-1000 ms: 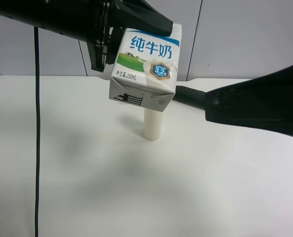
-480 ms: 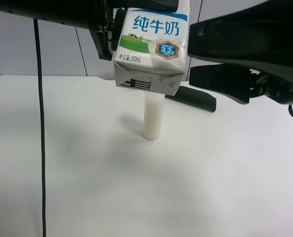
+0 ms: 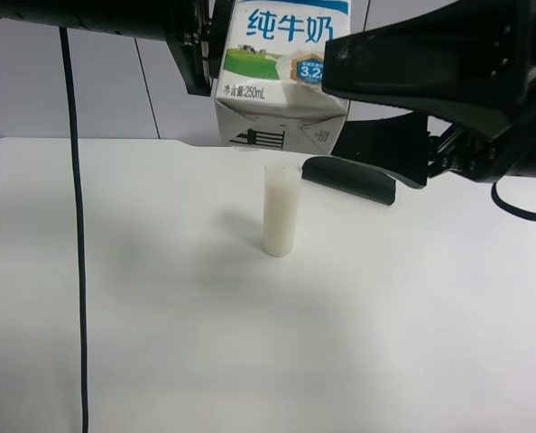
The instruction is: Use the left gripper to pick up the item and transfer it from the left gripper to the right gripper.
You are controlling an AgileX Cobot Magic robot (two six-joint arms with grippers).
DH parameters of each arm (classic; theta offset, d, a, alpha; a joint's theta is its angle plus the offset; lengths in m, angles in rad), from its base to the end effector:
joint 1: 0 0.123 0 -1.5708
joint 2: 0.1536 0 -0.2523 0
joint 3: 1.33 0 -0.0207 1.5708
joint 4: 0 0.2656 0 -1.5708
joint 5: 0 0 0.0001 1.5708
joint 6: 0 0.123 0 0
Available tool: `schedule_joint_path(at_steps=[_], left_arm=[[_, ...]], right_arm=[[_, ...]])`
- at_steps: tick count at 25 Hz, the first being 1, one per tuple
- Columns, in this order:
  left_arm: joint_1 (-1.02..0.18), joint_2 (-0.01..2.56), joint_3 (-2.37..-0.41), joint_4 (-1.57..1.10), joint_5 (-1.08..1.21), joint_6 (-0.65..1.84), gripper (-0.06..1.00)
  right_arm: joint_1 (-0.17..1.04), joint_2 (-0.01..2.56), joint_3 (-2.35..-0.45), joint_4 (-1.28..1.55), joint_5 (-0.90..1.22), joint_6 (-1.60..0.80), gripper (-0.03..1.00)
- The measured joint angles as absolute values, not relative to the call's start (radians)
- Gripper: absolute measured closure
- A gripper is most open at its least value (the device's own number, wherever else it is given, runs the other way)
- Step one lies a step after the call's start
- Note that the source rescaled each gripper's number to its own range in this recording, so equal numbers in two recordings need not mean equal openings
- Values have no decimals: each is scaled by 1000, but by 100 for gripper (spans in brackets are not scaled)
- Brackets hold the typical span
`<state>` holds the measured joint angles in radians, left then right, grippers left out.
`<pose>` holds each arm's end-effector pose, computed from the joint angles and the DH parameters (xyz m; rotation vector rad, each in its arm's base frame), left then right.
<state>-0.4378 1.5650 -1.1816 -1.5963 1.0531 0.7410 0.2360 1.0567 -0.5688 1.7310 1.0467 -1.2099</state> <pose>0.2773 -0.2478 0.2997 0.4250 2.0798 -1.8083 0.1960 0.1553 0.2662 -0.4482 1.8351 1.5085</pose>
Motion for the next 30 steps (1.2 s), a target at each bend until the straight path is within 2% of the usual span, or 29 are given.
schedule_joint_path(at_steps=[7,16,25,28,30], left_arm=[[-448,1565,-1182,-1597,1052,750,94],[-543,1568,-1182,-1596,987,821,94],[-546,1643,-1182,-1623,999,858,94],[-546,1651,-1182,-1640,1011,879,94],[-546,1651,-1182,-1650,1017,888,94]], right_arm=[[236,1058,-569,1732,1047,-1229,-3],[236,1058,-569,1732,1048,-1250,-3],[236,1058,-569,1733,1075,-1256,-3],[236,1058,-569,1733,1075,-1258,4],[236,1058,-569,1733,1075,-1258,14]])
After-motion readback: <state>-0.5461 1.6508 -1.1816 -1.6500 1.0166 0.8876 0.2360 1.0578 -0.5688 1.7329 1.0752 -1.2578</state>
